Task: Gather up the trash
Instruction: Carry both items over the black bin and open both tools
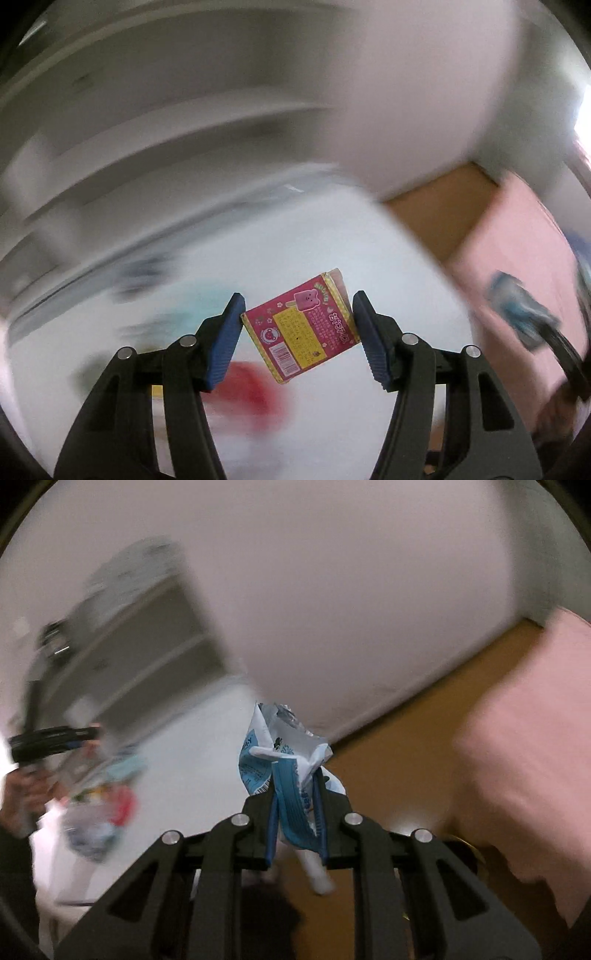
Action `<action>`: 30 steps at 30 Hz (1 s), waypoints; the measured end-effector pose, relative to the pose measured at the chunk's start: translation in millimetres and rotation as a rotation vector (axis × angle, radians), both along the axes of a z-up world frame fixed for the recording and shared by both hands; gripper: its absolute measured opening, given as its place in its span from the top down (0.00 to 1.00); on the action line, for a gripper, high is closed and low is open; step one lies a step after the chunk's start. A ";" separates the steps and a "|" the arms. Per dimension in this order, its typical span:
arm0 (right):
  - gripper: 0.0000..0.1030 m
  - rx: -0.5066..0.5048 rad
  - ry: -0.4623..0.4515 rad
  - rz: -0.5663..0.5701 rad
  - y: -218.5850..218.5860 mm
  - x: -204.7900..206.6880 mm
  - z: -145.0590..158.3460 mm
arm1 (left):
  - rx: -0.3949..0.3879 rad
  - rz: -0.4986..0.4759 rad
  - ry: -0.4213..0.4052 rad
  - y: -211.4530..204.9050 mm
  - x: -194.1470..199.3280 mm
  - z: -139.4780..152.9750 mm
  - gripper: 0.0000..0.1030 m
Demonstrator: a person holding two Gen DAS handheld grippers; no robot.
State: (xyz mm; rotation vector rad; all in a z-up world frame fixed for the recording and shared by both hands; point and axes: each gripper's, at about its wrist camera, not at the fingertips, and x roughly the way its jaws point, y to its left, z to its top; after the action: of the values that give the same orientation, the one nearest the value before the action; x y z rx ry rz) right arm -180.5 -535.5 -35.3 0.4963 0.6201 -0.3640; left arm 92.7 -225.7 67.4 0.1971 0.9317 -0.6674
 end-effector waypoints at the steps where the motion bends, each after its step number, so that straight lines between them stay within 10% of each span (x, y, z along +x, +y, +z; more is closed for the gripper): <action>1: 0.83 0.011 0.037 -0.073 -19.0 -23.2 -12.3 | -0.010 -0.094 -0.007 -37.8 -27.7 -3.5 0.43; 12: 0.83 0.209 0.243 -0.412 -119.0 -165.1 -138.7 | 0.035 -0.659 0.027 -275.3 -246.0 -124.3 0.43; 20: 0.83 0.344 0.356 -0.356 -143.0 -120.2 -232.3 | 0.158 -0.685 0.113 -341.4 -200.6 -268.3 0.43; 30: 0.83 0.370 0.379 -0.313 -148.6 -71.5 -251.8 | 0.173 -0.648 0.195 -363.3 -174.6 -314.3 0.43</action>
State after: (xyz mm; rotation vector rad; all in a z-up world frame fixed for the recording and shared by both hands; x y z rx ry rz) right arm -252.0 -684.1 -287.1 0.8953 0.9886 -0.6540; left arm -81.9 -589.0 -247.0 0.6118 1.1204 -1.2178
